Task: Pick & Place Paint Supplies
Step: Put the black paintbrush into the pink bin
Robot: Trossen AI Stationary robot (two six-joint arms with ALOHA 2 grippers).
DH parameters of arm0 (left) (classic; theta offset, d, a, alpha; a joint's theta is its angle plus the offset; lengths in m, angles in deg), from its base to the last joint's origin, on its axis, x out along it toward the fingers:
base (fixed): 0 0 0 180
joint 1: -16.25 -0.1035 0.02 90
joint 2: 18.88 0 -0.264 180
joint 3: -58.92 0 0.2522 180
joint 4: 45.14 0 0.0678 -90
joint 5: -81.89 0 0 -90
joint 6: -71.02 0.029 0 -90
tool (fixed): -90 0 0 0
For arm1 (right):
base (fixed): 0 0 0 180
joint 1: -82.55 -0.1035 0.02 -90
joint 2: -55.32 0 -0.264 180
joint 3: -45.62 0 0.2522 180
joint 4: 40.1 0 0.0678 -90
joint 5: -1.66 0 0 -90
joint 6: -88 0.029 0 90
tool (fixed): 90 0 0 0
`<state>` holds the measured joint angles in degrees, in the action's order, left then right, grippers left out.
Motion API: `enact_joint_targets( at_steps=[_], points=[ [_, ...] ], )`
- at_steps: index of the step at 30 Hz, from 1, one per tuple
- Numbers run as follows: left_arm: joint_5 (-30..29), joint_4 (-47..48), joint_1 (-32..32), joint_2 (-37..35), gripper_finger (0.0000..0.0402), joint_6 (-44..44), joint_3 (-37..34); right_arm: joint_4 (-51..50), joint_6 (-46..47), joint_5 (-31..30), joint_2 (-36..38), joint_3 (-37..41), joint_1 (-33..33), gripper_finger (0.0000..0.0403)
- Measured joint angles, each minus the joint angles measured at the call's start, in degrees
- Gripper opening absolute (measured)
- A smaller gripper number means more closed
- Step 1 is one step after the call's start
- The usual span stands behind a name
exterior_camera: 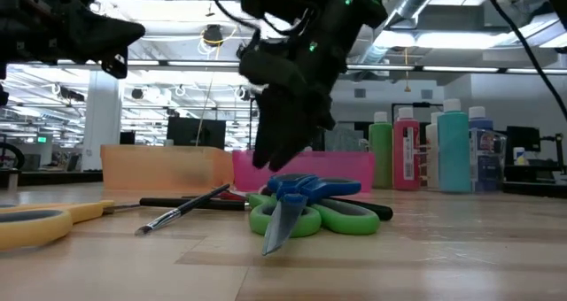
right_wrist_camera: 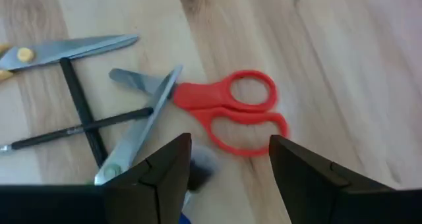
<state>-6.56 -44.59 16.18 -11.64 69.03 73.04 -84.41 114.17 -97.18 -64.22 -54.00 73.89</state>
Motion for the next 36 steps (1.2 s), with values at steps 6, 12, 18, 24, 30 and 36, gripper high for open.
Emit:
enact_joint_targets(
  at_steps=[6,12,18,24,30,36],
  points=[
    [0.0,0.1,0.0,1.7,0.0002,0.0,0.0,-0.1,1.6,0.4,0.3,0.0,0.0,0.0202],
    [0.0,0.2,0.0,2.5,0.0002,0.0,0.0,-0.1,3.5,0.4,0.1,0.1,-0.8,0.0202],
    [0.0,0.3,0.0,2.6,0.0002,0.0,0.0,-0.2,3.9,0.0,0.1,0.1,-1.8,0.0202],
    [0.0,0.6,0.0,2.5,0.0002,0.0,0.0,0.8,3.9,-0.2,-1.0,0.0,-1.9,0.0202],
    [-0.9,11.6,-2.1,-2.4,0.0002,0.1,0.0,2.5,3.7,-0.6,-3.9,-0.2,-2.3,0.0202],
    [-2.1,11.3,-6.6,-7.2,0.0002,0.1,0.0,0.3,3.9,-0.1,-3.9,0.1,-2.2,0.0202]
  ],
)
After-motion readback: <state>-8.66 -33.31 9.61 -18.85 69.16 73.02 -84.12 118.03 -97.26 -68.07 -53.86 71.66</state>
